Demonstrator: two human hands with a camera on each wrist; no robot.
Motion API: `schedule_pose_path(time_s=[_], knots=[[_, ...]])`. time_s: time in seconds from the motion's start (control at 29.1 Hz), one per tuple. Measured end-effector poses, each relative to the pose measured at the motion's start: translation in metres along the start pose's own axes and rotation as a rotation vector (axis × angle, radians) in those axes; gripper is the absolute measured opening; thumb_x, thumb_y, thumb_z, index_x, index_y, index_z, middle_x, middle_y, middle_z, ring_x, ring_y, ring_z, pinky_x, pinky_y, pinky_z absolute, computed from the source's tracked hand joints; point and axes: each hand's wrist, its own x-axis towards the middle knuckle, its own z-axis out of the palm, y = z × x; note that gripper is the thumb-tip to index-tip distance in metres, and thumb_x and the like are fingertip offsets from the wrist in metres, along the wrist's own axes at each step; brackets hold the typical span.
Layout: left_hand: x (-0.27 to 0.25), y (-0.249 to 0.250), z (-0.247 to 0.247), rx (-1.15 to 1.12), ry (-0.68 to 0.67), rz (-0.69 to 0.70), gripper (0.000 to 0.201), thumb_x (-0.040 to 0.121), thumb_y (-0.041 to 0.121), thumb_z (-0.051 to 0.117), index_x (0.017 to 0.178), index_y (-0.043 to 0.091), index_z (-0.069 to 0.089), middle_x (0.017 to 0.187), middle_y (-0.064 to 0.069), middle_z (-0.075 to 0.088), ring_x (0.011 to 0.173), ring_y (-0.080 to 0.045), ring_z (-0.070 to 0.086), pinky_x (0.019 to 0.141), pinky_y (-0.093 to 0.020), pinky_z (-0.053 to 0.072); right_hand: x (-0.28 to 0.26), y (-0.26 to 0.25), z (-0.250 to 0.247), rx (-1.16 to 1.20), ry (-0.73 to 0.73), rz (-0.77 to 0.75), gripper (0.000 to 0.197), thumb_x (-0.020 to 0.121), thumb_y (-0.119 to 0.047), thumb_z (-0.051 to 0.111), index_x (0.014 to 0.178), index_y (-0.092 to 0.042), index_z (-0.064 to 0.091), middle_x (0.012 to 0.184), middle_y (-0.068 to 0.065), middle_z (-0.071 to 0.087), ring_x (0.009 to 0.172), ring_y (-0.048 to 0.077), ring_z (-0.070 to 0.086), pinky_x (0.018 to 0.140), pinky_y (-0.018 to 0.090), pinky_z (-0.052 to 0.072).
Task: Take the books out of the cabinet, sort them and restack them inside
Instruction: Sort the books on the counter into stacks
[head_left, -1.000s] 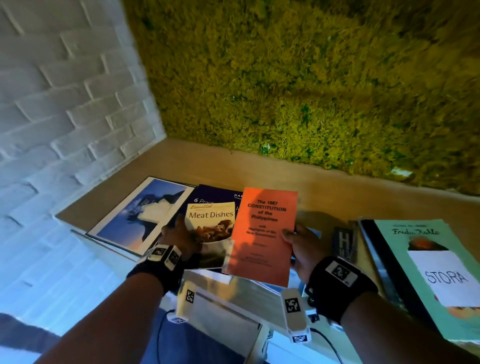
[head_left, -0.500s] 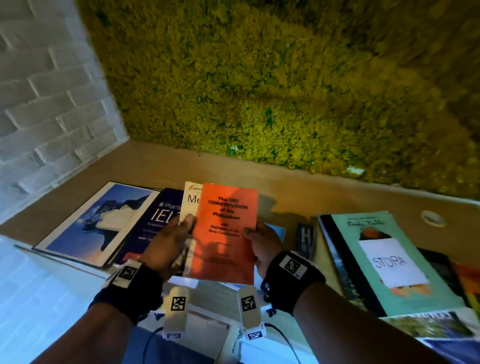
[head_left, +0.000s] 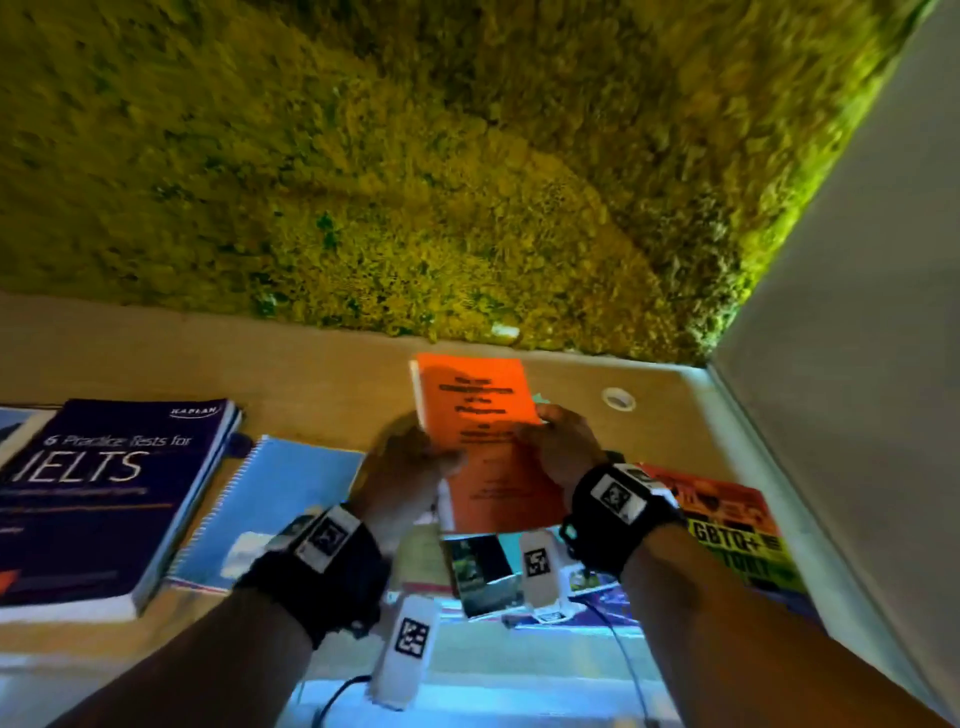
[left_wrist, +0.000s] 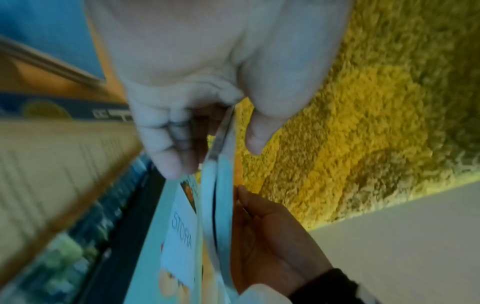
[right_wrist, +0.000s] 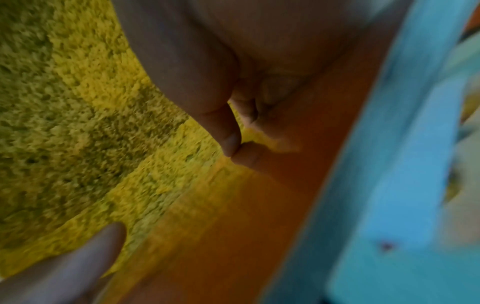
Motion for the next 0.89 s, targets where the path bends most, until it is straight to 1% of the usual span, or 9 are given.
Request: schedule_pose_path(time_s=[0.1, 0.24, 0.31, 0.41, 0.51, 0.65, 0.72, 0.79, 0.89], knots=[[0.016, -0.005, 0.03, 0.285, -0.034, 0.025, 0.02, 0.084, 0.042, 0.07, 0.098, 0.027, 0.072, 0.1, -0.002, 0.073, 0.099, -0.027, 0.069, 0.093, -0.045, 0.056, 0.007, 0.024, -0.043, -0.011, -0.013, 0.049, 0.015, 0.089, 0.0, 0.063, 0.101, 0.004, 0.072, 0.088, 0.012, 0.076, 0.076, 0.023, 0.068, 0.077, 0.037, 0.056], [0.024, -0.026, 0.037, 0.903, 0.144, -0.023, 0.048, 0.073, 0.074, 0.052, 0.103, 0.037, 0.06, 0.121, -0.011, 0.055, 0.118, -0.038, 0.05, 0.097, -0.046, 0.046, 0.014, 0.04, -0.054, -0.502, -0.126, 0.07, 0.042, 0.084, -0.048, 0.057, 0.108, -0.016, 0.073, 0.112, 0.01, 0.074, 0.102, 0.029, 0.068, 0.085, 0.034, 0.051], [0.02, -0.032, 0.035, 0.979, 0.197, -0.036, 0.052, 0.084, 0.065, 0.055, 0.118, 0.026, 0.055, 0.129, -0.016, 0.047, 0.122, -0.041, 0.045, 0.095, -0.044, 0.045, 0.011, 0.045, -0.053, -0.691, -0.205, 0.014, 0.044, 0.092, -0.047, 0.053, 0.124, -0.02, 0.065, 0.129, 0.01, 0.066, 0.116, 0.03, 0.062, 0.074, 0.023, 0.039], [0.016, -0.023, 0.036, 0.833, 0.198, -0.003, 0.062, 0.09, 0.048, 0.064, 0.134, 0.006, 0.052, 0.102, -0.015, 0.059, 0.094, -0.034, 0.06, 0.071, -0.037, 0.047, 0.01, 0.051, -0.053, -0.642, -0.202, 0.06, 0.052, 0.097, -0.038, 0.059, 0.142, -0.017, 0.045, 0.134, 0.011, 0.06, 0.113, 0.031, 0.06, 0.064, 0.02, 0.037], [0.026, -0.018, 0.03, 0.648, 0.216, -0.079, 0.034, 0.086, 0.042, 0.073, 0.103, 0.018, 0.056, 0.091, 0.001, 0.051, 0.084, -0.022, 0.048, 0.075, -0.034, 0.038, 0.019, 0.056, -0.054, -0.669, -0.19, 0.102, 0.044, 0.091, -0.054, 0.064, 0.11, -0.015, 0.056, 0.109, 0.009, 0.064, 0.075, 0.021, 0.053, 0.053, 0.024, 0.033], [0.031, -0.019, 0.023, 0.325, 0.248, -0.149, 0.059, 0.078, 0.044, 0.081, 0.064, 0.026, 0.027, 0.065, 0.005, 0.024, 0.055, -0.012, 0.026, 0.063, -0.034, 0.019, 0.021, 0.056, -0.06, -0.591, -0.212, 0.126, 0.041, 0.092, -0.054, 0.062, 0.07, -0.022, 0.049, 0.083, 0.004, 0.056, 0.059, 0.007, 0.043, 0.049, 0.022, 0.033], [0.026, -0.021, 0.032, 0.28, 0.206, -0.149, 0.041, 0.076, 0.051, 0.081, 0.082, 0.021, 0.053, 0.082, 0.002, 0.049, 0.07, -0.015, 0.05, 0.065, -0.031, 0.033, 0.021, 0.063, -0.06, -0.375, -0.21, 0.133, 0.027, 0.091, -0.038, 0.071, 0.077, -0.018, 0.06, 0.085, 0.004, 0.061, 0.064, 0.007, 0.049, 0.051, 0.018, 0.04], [0.035, -0.038, 0.042, 0.249, 0.177, -0.107, 0.096, 0.06, 0.064, 0.086, 0.137, 0.025, 0.046, 0.132, -0.004, 0.057, 0.113, -0.028, 0.06, 0.086, -0.037, 0.048, 0.019, 0.071, -0.06, -0.208, -0.175, 0.133, 0.022, 0.087, -0.029, 0.078, 0.097, -0.01, 0.071, 0.097, 0.007, 0.068, 0.078, 0.018, 0.063, 0.068, 0.023, 0.049], [0.067, -0.075, 0.038, 0.229, 0.157, -0.034, 0.125, 0.038, 0.065, 0.095, 0.144, 0.039, 0.034, 0.143, -0.002, 0.055, 0.122, -0.03, 0.06, 0.099, -0.051, 0.052, 0.017, 0.079, -0.058, -0.11, -0.121, 0.158, 0.025, 0.082, -0.027, 0.081, 0.1, -0.01, 0.075, 0.106, 0.014, 0.074, 0.094, 0.03, 0.07, 0.086, 0.039, 0.057]])
